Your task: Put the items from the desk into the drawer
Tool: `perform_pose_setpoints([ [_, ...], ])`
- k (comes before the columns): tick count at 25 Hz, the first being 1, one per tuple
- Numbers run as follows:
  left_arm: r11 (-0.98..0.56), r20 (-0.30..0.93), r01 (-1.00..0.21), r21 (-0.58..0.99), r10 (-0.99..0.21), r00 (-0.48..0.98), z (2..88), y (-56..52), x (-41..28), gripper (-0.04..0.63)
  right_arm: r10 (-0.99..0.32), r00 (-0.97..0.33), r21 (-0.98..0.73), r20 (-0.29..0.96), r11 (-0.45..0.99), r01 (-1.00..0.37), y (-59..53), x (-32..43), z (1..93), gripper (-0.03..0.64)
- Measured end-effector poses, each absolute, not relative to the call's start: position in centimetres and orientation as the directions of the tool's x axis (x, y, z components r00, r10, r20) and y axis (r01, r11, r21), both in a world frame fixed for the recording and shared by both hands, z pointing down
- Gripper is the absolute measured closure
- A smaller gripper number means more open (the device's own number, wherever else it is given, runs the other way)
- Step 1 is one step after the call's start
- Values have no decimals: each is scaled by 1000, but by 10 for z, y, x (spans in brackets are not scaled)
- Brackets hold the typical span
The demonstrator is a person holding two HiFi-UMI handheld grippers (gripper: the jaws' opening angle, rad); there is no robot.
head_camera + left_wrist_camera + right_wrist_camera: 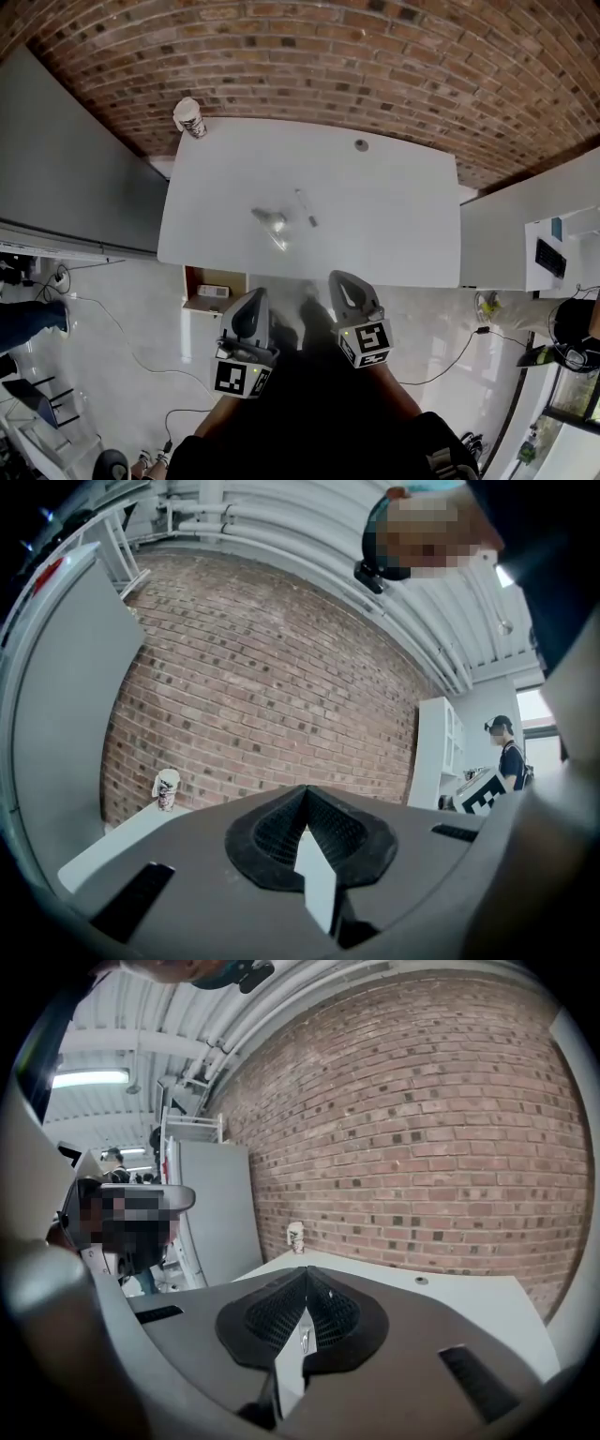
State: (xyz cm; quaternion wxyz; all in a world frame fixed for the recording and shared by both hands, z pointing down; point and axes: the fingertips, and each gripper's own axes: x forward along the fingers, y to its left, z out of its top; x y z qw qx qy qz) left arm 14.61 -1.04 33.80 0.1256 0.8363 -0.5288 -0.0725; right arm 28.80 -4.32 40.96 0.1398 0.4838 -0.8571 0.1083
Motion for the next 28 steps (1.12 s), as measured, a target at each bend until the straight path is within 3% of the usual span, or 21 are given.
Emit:
perform_pose_setpoints([
  [12,-241,35,-922,305,-964,263,347,-78,136,594,-665,-584,-85,466,623,-778,-155,270,479,617],
  [28,-166,107,-928,334,-971,212,381,-124,139,594,-491,-483,-139,725,583,-801,-222,280,655,607],
])
